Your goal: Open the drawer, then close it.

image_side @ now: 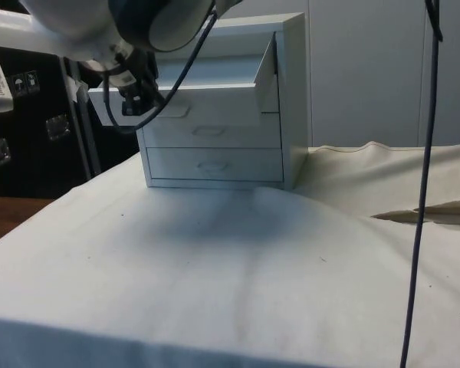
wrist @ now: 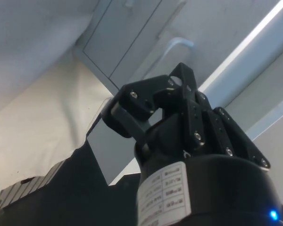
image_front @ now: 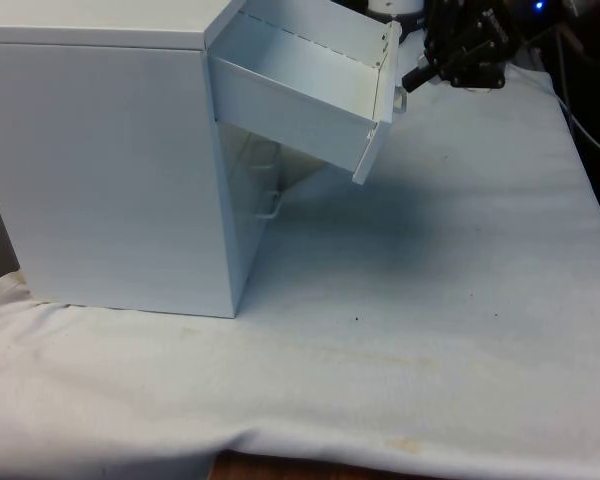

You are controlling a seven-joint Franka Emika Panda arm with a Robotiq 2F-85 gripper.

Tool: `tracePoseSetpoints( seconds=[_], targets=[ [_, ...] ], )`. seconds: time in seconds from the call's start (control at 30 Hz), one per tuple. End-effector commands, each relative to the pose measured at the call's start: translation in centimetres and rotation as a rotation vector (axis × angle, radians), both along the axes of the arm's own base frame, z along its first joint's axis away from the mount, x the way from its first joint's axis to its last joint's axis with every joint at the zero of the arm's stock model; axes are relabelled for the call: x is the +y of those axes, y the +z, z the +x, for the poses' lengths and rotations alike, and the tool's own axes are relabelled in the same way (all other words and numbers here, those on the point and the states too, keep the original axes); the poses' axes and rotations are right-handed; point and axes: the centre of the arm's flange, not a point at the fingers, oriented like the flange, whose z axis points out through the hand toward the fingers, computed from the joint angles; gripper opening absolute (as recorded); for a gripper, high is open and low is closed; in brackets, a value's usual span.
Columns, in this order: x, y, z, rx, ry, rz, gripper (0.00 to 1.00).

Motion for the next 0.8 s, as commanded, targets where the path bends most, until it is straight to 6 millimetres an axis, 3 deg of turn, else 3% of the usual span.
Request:
tracePoseSetpoints(
  seconds=[0.0, 0.37, 0.53, 0.57, 0.6, 0.77],
  targets=[
    [-0.4, 0.0, 0.2, 0.012, 0.006, -0.004, 0.00],
    [-2.4, 0.0, 0.6, 0.048, 0.009, -0.020, 0.00],
    [-2.7, 0.5, 0.6, 0.058, 0.011, -0.027, 0.00],
    [-1.7, 0.3, 0.5, 0.054, 0.008, -0.019, 0.00],
    [-2.7, 0.9, 0.7, 0.062, 0.010, -0.032, 0.00],
    [-2.8, 1.7, 0.7, 0.070, 0.012, -0.041, 0.00]
  ],
)
